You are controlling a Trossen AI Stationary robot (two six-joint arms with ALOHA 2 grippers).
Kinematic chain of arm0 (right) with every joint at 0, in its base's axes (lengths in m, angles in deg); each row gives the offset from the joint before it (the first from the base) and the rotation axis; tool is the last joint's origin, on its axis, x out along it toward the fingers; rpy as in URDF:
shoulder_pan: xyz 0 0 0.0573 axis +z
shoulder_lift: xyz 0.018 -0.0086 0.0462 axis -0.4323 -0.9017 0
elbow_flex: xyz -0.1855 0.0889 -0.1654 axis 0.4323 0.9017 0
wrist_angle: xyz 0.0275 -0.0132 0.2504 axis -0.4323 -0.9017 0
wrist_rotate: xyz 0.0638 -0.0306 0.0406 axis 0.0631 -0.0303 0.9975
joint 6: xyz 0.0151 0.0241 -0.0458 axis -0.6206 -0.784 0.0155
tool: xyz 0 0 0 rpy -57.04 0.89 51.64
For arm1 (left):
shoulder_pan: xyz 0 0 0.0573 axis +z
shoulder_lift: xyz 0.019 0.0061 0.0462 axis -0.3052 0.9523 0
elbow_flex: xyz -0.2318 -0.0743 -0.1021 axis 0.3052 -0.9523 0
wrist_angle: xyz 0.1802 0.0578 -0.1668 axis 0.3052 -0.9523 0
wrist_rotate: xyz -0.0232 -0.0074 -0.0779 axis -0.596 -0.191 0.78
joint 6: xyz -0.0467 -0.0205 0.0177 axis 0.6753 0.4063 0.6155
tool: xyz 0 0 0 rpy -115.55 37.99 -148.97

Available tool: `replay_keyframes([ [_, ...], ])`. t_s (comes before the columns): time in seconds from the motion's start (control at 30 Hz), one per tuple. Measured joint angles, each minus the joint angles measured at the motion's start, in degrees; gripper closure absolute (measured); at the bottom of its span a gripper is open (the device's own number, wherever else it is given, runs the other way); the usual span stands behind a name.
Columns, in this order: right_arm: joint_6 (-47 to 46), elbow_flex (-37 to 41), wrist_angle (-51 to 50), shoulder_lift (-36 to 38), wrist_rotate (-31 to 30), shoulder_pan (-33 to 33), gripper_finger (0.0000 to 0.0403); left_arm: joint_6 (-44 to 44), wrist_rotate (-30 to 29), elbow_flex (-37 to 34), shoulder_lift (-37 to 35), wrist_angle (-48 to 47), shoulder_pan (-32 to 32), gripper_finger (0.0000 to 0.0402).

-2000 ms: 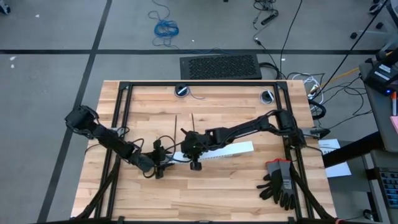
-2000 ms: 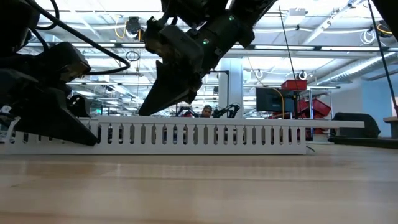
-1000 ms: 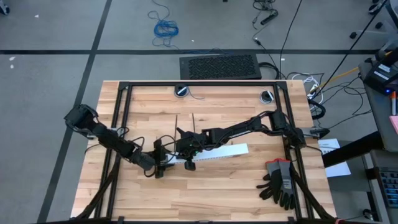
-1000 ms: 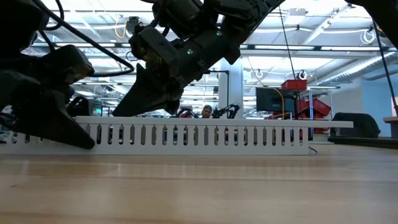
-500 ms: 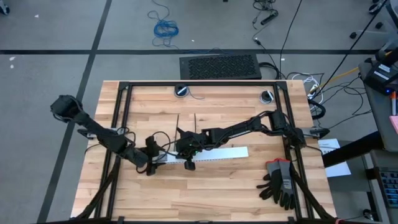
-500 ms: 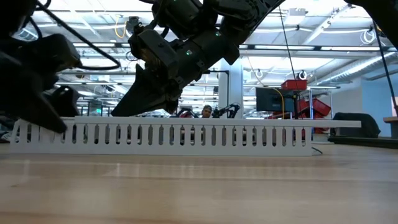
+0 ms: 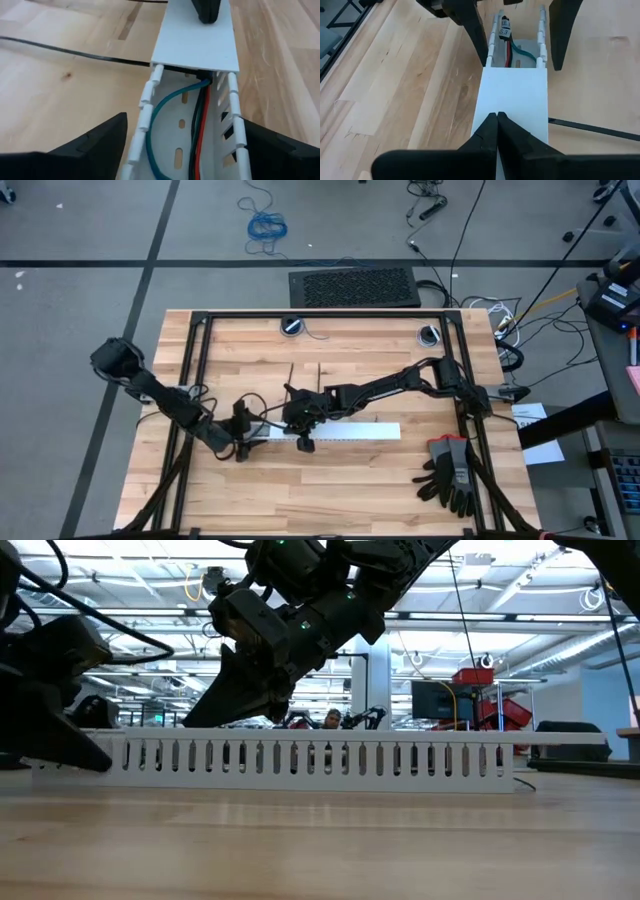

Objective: Ziptie cables
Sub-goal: Close the white cable duct

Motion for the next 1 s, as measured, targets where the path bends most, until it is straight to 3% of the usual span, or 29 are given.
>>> replay_keyframes([
  [0.4, -0.37, 0.09, -2.48, 0.23, 0.68, -0.03, 0.0403, -4.49, 0.01, -0.11, 15.53, 20.31, 1.45, 0.0164],
  [1.0, 0.65, 0.24, 1.37, 0.05, 2.13, -0.09, 0.0403, -3.7, 0.14, 0.87, 15.8, 21.41, 1.56, 0.017],
])
